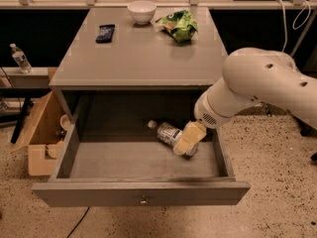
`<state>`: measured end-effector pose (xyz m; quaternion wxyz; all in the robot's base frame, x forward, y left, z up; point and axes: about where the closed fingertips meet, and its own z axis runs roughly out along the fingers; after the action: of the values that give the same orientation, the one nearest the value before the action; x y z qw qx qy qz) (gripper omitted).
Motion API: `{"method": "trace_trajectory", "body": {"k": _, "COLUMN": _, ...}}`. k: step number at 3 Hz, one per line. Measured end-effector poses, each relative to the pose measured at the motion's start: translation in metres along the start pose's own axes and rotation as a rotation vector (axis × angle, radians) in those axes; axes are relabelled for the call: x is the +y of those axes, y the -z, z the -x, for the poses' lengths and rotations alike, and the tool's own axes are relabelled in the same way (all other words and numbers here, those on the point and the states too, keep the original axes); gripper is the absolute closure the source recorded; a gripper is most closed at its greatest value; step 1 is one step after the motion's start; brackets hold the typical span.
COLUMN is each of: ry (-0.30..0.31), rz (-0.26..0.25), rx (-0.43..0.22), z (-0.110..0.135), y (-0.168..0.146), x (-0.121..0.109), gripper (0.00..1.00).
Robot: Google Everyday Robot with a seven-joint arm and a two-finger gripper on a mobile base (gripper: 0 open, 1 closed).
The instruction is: Pick blue plastic bottle from top drawer and place on counter
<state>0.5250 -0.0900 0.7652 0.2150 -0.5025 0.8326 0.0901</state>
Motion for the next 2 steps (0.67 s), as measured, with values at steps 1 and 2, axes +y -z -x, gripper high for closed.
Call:
{"method": "trace_trajectory", "body": {"k": 1, "ry": -0.033, "rz": -0.015, "rx": -0.012, "z": 0.000, "y": -0.028, "x": -0.008, "gripper": 0.00}}
{"method": "trace_trajectory", "body": {"k": 2, "ry": -0.060, "rz": -0.017, "rx": -0.018, "z": 0.005, "y": -0.059, "x": -0.016, "gripper": 0.00}}
